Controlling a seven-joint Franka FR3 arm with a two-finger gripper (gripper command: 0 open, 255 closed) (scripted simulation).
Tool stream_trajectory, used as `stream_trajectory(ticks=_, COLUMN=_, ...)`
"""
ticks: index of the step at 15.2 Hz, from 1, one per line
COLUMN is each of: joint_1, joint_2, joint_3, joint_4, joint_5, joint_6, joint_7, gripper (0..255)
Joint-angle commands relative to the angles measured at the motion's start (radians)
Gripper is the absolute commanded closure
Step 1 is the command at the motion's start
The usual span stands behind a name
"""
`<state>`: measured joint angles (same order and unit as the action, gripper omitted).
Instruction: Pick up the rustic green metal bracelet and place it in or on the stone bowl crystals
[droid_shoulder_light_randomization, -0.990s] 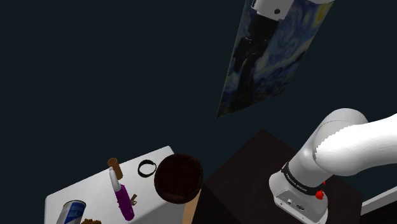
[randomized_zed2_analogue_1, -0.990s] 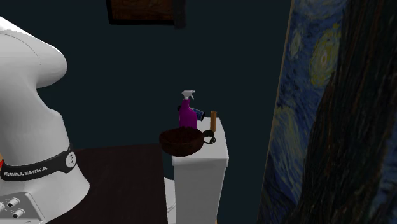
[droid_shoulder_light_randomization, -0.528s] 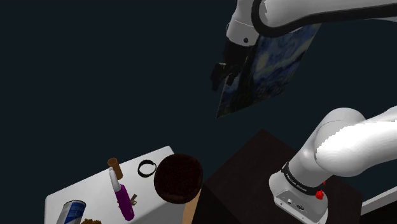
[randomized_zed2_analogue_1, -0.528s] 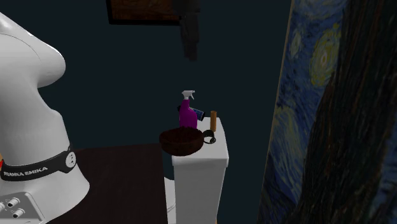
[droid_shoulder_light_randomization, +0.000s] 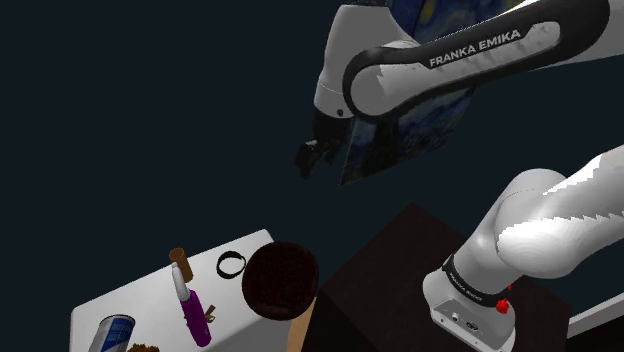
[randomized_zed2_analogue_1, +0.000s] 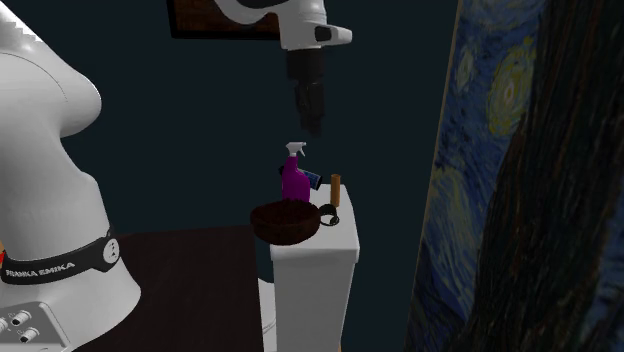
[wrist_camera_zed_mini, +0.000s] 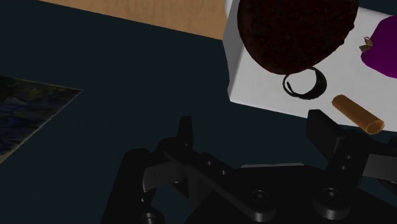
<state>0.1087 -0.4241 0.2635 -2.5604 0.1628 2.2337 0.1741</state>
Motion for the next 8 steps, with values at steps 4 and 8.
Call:
stream_trajectory(ticks=4, joint_1=-0.001, joint_2=0.178, joint_3=0.079, joint_4=0.028, joint_5=-0.051, joint_6=0.146, joint_7=0.080, gripper=0)
stream_trajectory(ticks=8, joint_1=-0.009, joint_2=0.341, joint_3=0.133, joint_4=0.072, joint_5=-0.149, joint_6=0.251, joint_7=0.179, gripper=0)
